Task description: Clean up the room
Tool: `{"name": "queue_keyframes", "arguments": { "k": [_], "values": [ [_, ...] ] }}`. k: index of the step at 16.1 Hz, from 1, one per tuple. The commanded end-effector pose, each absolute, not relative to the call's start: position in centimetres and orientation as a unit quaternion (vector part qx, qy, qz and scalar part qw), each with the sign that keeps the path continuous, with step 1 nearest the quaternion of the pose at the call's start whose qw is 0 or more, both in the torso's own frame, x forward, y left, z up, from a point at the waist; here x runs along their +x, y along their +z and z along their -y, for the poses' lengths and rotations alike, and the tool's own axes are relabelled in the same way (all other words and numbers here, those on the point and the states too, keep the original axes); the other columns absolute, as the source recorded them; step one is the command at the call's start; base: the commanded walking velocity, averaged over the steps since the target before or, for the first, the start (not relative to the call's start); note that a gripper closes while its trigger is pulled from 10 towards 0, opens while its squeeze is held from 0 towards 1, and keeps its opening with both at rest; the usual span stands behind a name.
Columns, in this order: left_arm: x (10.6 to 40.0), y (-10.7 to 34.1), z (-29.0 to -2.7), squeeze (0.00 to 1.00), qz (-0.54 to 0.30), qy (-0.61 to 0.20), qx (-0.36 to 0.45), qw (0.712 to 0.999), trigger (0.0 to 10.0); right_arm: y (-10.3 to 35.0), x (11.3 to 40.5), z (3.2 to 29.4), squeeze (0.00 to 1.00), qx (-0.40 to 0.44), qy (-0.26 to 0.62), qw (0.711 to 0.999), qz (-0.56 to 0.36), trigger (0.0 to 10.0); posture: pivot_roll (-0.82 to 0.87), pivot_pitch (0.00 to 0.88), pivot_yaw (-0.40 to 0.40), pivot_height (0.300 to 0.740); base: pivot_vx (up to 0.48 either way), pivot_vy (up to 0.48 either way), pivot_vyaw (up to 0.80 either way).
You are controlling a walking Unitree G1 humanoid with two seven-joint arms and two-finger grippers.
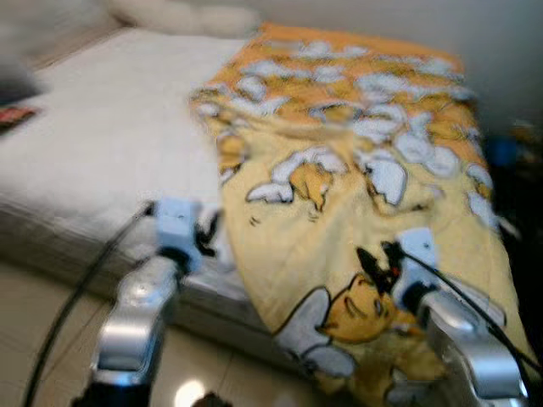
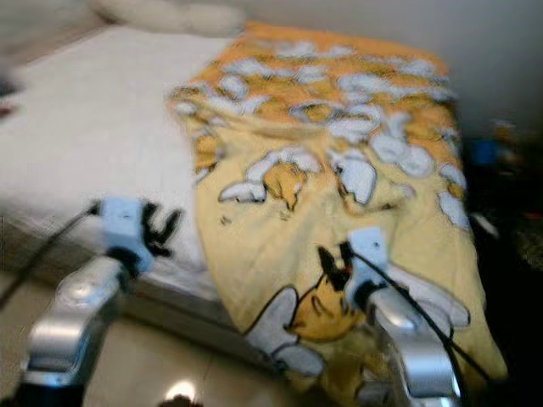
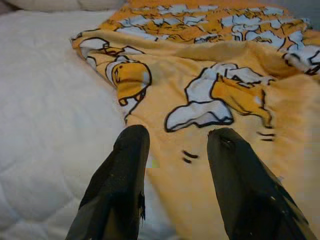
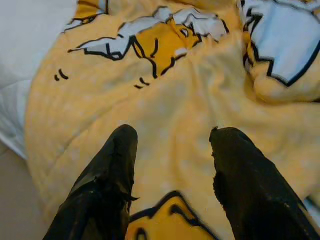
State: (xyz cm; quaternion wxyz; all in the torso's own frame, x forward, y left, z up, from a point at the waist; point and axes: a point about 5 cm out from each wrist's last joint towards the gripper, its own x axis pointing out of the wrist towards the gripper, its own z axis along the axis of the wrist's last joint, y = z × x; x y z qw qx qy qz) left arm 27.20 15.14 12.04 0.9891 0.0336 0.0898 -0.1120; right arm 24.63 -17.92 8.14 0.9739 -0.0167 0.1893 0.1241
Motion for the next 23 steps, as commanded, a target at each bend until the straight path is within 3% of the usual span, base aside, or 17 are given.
{"name": "queue_keyframes", "arguments": {
  "k": [1,5,21,22,23],
  "values": [
    [27.3,12.4,-15.9,0.00,-0.085,-0.097,0.043,0.991,10.0,8.6,24.9,17.3,0.00,-0.016,0.137,0.975,-0.177,10.0,0.00,0.000,0.011,0.740,0.000,-0.480,0.80],
    [27.3,12.5,-16.2,0.00,-0.083,-0.094,0.048,0.991,10.0,8.6,24.9,17.0,0.00,0.007,0.140,0.975,-0.173,10.0,0.00,0.000,0.013,0.740,0.000,-0.467,0.60],
    [27.2,12.4,-15.6,0.00,-0.087,-0.128,0.032,0.987,10.0,8.5,25.5,17.1,0.00,0.022,0.118,0.978,-0.168,10.0,0.00,0.000,0.022,0.740,0.000,0.000,0.00],
    [27.2,12.4,-15.4,0.00,-0.090,-0.141,0.028,0.986,10.0,8.6,25.7,17.2,0.57,0.032,0.109,0.981,-0.158,10.0,0.00,0.000,0.021,0.740,0.000,0.000,0.00],
    [27.1,12.4,-15.3,0.00,-0.091,-0.145,0.027,0.985,10.0,8.7,25.7,17.3,1.00,0.035,0.105,0.982,-0.154,10.0,0.00,0.000,0.021,0.740,0.000,0.000,0.00]
  ]
}}
